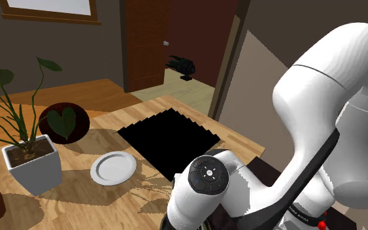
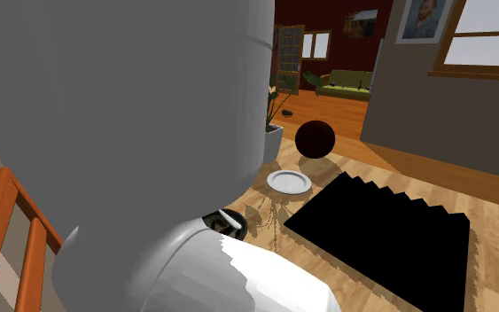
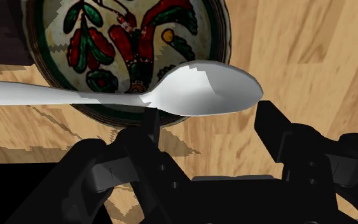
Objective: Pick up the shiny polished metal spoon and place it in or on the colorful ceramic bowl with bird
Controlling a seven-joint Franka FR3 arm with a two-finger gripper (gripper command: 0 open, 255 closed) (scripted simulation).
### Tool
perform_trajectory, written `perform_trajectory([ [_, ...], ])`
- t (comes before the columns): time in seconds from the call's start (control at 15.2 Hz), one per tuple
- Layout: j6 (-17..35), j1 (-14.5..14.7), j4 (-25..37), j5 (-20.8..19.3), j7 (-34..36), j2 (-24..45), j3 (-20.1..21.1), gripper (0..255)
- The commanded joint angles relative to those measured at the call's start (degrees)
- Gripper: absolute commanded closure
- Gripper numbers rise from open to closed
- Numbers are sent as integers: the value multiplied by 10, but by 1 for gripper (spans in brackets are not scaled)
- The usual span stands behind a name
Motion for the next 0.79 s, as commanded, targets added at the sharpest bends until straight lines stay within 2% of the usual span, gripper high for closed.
perform_trajectory([
  [0.0,10,5,0,-27,22,17,-9,255],
  [0.59,48,46,19,-150,118,98,-70,255],
  [0.73,52,52,22,-162,128,107,-77,255],
])
